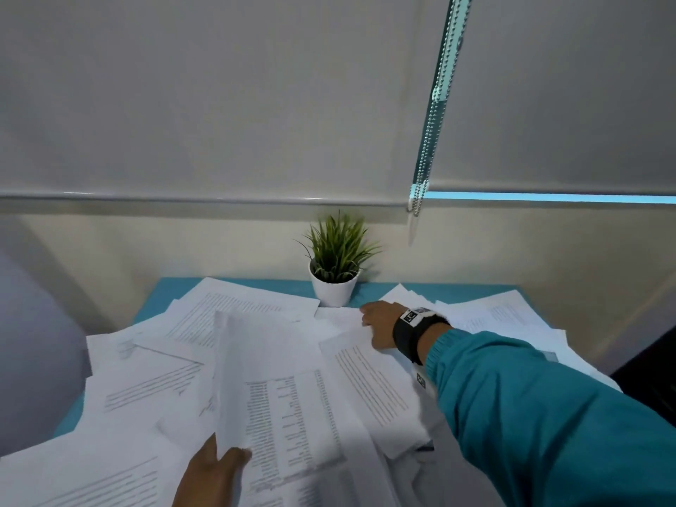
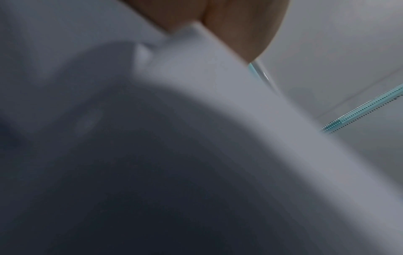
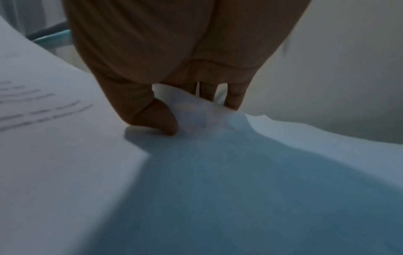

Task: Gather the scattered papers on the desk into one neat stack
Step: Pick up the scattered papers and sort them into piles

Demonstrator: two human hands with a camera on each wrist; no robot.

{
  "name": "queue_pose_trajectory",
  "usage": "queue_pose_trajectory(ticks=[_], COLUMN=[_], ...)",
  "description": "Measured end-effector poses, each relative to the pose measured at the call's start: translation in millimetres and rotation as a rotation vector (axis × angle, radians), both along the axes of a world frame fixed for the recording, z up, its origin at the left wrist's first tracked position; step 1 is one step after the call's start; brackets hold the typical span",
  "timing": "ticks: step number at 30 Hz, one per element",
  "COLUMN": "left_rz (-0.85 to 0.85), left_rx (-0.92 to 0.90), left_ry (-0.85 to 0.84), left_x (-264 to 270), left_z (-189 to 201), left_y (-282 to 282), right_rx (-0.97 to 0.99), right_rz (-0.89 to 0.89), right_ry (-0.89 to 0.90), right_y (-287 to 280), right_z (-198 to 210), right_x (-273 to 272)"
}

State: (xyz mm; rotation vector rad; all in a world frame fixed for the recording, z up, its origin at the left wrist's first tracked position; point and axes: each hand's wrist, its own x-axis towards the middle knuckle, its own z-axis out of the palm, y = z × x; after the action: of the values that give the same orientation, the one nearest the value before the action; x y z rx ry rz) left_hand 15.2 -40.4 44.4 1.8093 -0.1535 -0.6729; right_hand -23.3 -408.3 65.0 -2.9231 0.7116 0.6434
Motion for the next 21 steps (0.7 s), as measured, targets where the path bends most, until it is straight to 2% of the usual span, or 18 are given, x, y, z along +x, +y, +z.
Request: queue_pose_trajectory(ticks=[3,6,10,13,15,17,21], left_rz=[0.014,0.003,-0.016,-0.002,0.001,-0.013,-0.031], left_rx=[-0.007,0.021,-0.007,-0.073,-0.132,-0.153,-0.222], left_ry=[0.022,0.024,-0.026,-0.010,0.019,0.044,0.070], left_x=[-1,-1,-3,-6,-6,-6,-9], left_z=[3,3,6,6,0,-4,0], left_y=[0,0,0,2,5,8,7], right_rx=[-0.038,-0.158,-0.356,-0.367,-0.318,-0.231,-0.100], right_rz=[0.053,0.164,0.290,0.289,0.229,0.092,-0.177], right_ry=[-0.029,-0.060,-0.130,-0.166,-0.222,-0.332,-0.695], right_y=[0,2,3,5,7,7,13], right_z=[-2,8,28,55,80,107,167], right_x=[1,-5,-28,-54,-74,-97,-148])
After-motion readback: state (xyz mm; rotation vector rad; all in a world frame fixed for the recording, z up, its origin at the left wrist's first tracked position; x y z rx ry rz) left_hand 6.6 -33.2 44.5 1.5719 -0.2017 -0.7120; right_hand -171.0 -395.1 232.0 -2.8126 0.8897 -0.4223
